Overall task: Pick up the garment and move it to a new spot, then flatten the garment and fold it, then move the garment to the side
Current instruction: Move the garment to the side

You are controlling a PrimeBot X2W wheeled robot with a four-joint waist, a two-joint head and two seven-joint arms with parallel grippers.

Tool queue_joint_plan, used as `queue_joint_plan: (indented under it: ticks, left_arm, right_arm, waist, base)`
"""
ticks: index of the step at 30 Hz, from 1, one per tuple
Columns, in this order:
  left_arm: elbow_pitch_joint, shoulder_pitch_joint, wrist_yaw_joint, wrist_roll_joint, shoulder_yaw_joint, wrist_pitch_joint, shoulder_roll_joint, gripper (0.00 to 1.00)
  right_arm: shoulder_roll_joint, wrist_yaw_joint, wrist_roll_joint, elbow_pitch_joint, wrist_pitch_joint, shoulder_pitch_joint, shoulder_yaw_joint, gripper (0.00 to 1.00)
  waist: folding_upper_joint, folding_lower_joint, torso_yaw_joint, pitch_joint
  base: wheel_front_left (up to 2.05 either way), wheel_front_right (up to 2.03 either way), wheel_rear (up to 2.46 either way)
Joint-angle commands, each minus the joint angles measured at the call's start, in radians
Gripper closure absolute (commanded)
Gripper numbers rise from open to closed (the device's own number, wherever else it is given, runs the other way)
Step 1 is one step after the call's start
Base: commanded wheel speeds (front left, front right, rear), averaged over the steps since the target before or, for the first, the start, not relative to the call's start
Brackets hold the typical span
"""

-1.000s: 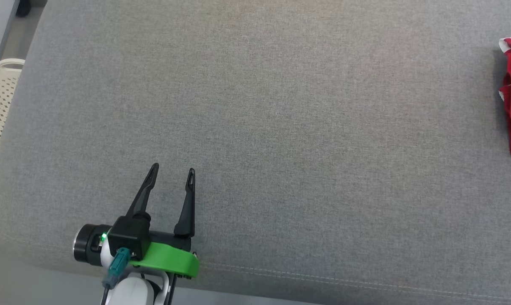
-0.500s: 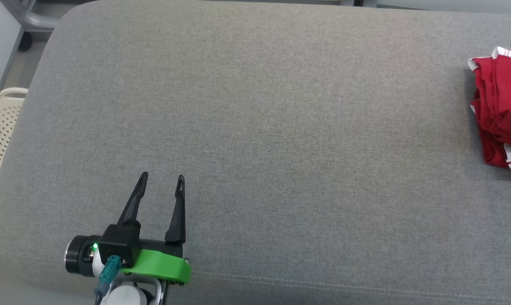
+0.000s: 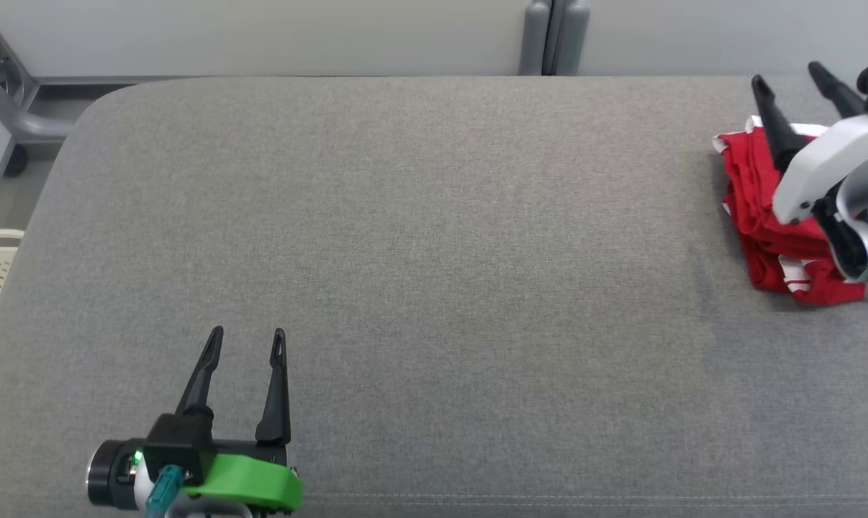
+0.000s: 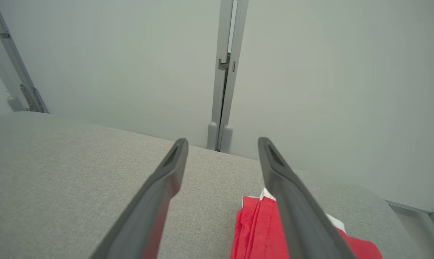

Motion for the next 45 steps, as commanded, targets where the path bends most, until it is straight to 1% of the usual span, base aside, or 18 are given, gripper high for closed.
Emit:
queue_joint_plan:
  ticks: [1, 9, 10, 11, 14, 18, 20, 26, 27, 29, 33, 35, 38, 42, 45]
  left_arm:
    - [-0.006, 0.029, 0.004, 0.005, 0.011, -0.003, 0.003, 0.00]
    - [-0.007, 0.051, -0.003, 0.009, 0.041, -0.003, 0.016, 0.00]
    - [-0.006, 0.054, -0.003, 0.010, 0.043, -0.003, 0.015, 0.00]
    - [-0.002, 0.060, -0.003, 0.013, 0.045, -0.003, 0.015, 0.00]
    - [-0.005, 0.058, -0.004, 0.011, 0.049, -0.003, 0.013, 0.00]
    - [-0.005, 0.067, -0.004, 0.009, 0.059, -0.003, 0.012, 0.00]
    - [-0.006, 0.073, 0.000, 0.007, 0.067, -0.003, 0.012, 0.00]
    - [-0.013, 0.083, 0.004, 0.013, 0.087, -0.003, 0.015, 0.00]
    - [-0.013, 0.083, 0.004, 0.013, 0.087, -0.003, 0.015, 0.00]
    - [-0.016, 0.092, 0.005, 0.013, 0.093, -0.003, 0.014, 0.00]
    - [-0.017, 0.107, 0.008, 0.013, 0.104, -0.003, 0.014, 0.00]
    - [-0.015, 0.115, 0.007, 0.012, 0.107, -0.003, 0.015, 0.00]
    - [-0.005, 0.126, -0.002, 0.018, 0.107, -0.003, 0.024, 0.00]
    - [0.011, 0.138, -0.001, 0.022, 0.114, -0.003, 0.037, 0.00]
    - [0.015, 0.147, 0.007, 0.016, 0.126, -0.003, 0.042, 0.00]
  right_arm:
    - [0.015, -0.002, -0.045, -0.034, -0.003, 0.064, -0.048, 0.00]
    - [0.101, -0.002, -0.242, -0.188, -0.003, 0.221, -0.289, 0.00]
    - [0.116, -0.002, -0.259, -0.205, -0.003, 0.246, -0.324, 0.00]
    - [0.138, -0.002, -0.310, -0.240, -0.003, 0.300, -0.386, 0.00]
    - [0.174, -0.002, -0.376, -0.295, -0.003, 0.385, -0.487, 0.00]
    - [0.222, -0.002, -0.469, -0.355, -0.003, 0.494, -0.600, 0.00]
    - [0.245, -0.002, -0.515, -0.381, -0.003, 0.542, -0.639, 0.00]
    - [0.308, -0.001, -0.630, -0.467, -0.003, 0.666, -0.728, 0.00]
    - [0.308, -0.001, -0.630, -0.467, -0.003, 0.666, -0.728, 0.00]
    - [0.337, -0.001, -0.659, -0.494, -0.003, 0.708, -0.745, 0.00]
    - [0.372, -0.001, -0.713, -0.543, -0.003, 0.781, -0.801, 0.00]
    - [0.393, -0.001, -0.728, -0.557, -0.003, 0.818, -0.817, 0.00]
    - [0.405, -0.001, -0.757, -0.570, -0.003, 0.858, -0.846, 0.00]
    - [0.433, -0.001, -0.778, -0.583, -0.003, 0.912, -0.879, 0.00]
    - [0.455, -0.001, -0.775, -0.592, -0.003, 0.946, -0.881, 0.00]
  waist:
    - [0.0000, 0.0001, -0.038, -0.037]
    - [0.0000, 0.0001, -0.077, -0.071]
    - [0.0000, 0.0001, -0.080, -0.077]
    - [0.0000, 0.0001, -0.084, -0.089]
    - [0.0000, 0.0001, -0.087, -0.097]
    - [0.0000, 0.0001, -0.091, -0.106]
    - [0.0000, 0.0001, -0.095, -0.111]
    - [0.0000, 0.0001, -0.103, -0.129]
    - [0.0000, 0.0001, -0.103, -0.129]
    - [0.0000, 0.0001, -0.106, -0.135]
    - [0.0000, 0.0001, -0.107, -0.150]
    - [0.0000, 0.0001, -0.107, -0.156]
    - [0.0000, 0.0001, -0.105, -0.166]
    - [0.0000, 0.0001, -0.104, -0.176]
    - [0.0000, 0.0001, -0.107, -0.184]
  base:
    - [0.00, 0.00, 0.00]
    - [0.00, 0.00, 0.00]
    - [0.00, 0.00, 0.00]
    - [0.00, 0.00, 0.00]
    - [0.00, 0.00, 0.00]
    - [0.00, 0.00, 0.00]
    - [0.00, 0.00, 0.00]
    - [0.00, 0.00, 0.00]
    - [0.00, 0.00, 0.00]
    - [0.00, 0.00, 0.00]
    - [0.00, 0.00, 0.00]
    - [0.00, 0.00, 0.00]
    - [0.00, 0.00, 0.00]
    - [0.00, 0.00, 0.00]
    - [0.00, 0.00, 0.00]
